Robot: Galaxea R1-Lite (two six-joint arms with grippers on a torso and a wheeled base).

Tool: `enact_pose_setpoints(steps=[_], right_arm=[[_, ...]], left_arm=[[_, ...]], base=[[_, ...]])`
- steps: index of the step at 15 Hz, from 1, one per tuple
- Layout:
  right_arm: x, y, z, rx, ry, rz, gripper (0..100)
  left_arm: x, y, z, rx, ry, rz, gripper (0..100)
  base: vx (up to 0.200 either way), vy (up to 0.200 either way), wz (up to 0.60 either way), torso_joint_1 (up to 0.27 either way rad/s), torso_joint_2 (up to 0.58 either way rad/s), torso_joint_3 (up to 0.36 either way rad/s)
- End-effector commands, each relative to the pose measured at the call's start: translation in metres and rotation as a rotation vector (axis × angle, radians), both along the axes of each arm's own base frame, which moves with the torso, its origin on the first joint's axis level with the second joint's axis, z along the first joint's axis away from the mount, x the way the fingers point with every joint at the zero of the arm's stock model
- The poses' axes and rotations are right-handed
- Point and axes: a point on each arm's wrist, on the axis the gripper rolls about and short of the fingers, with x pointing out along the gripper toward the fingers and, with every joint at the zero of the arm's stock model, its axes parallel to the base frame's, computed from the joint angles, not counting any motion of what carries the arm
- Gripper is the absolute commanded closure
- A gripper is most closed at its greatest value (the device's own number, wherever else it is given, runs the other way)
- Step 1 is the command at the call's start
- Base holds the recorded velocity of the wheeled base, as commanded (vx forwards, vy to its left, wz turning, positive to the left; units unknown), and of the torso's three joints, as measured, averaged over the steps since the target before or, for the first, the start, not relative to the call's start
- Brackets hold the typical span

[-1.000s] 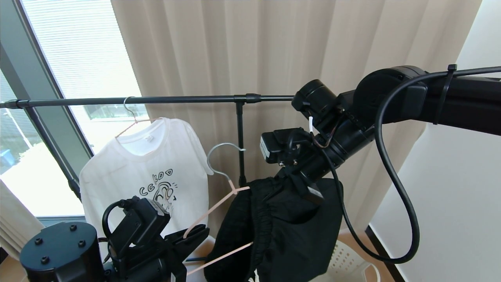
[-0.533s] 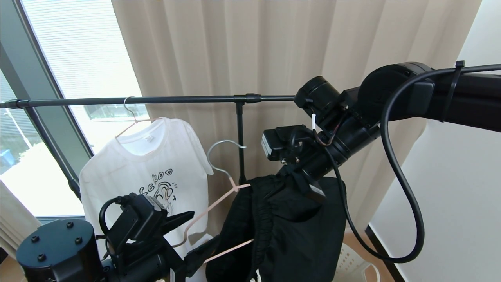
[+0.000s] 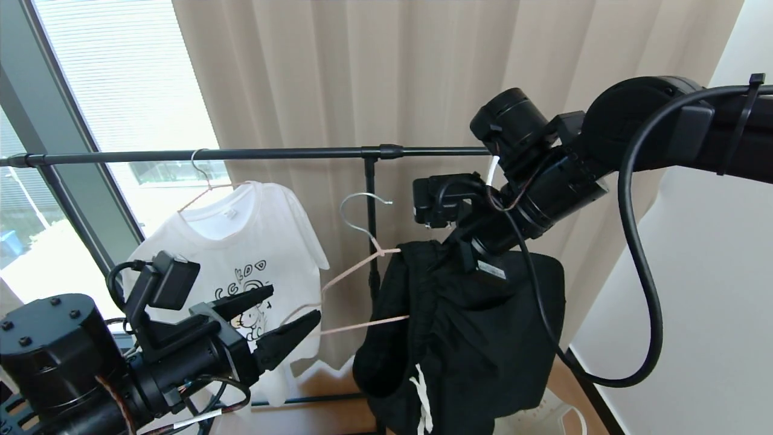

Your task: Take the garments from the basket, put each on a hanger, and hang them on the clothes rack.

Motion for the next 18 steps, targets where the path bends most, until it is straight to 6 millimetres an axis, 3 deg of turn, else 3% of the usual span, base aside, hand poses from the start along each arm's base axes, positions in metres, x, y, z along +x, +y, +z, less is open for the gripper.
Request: enact_pose_setpoints(steps=[1, 6, 11, 15, 18], right_arm=[[0.001, 0.005, -0.001, -0.005, -0.008, -0.074, 100], [-0.008, 0.000, 0.007, 0.021, 0.016, -0.159, 100], [-0.023, -0.012, 0.005, 0.086, 0.091, -0.251, 100], [-0.027, -0.020, -0.024, 0.205, -0.014, -0.236, 100], [-0.039, -0.029, -0.033, 0.229, -0.035, -0.236, 100]], left_arm=[[0.011, -0.001, -0.008, 0.017, 0.051, 0.016, 0], [0.019, -0.007, -0.023, 0.064, 0.144, 0.040, 0], [0.018, -0.029, -0.041, 0.126, 0.197, 0.046, 0], [0.012, -0.037, -0.040, 0.131, 0.183, 0.038, 0], [0.013, -0.038, -0.045, 0.141, 0.200, 0.037, 0]], base=[[0.000, 0.000, 0.00, 0.000, 0.00, 0.000], [0.000, 0.000, 0.00, 0.000, 0.00, 0.000], [0.000, 0.000, 0.00, 0.000, 0.00, 0.000], [0.000, 0.000, 0.00, 0.000, 0.00, 0.000], [0.000, 0.000, 0.00, 0.000, 0.00, 0.000]])
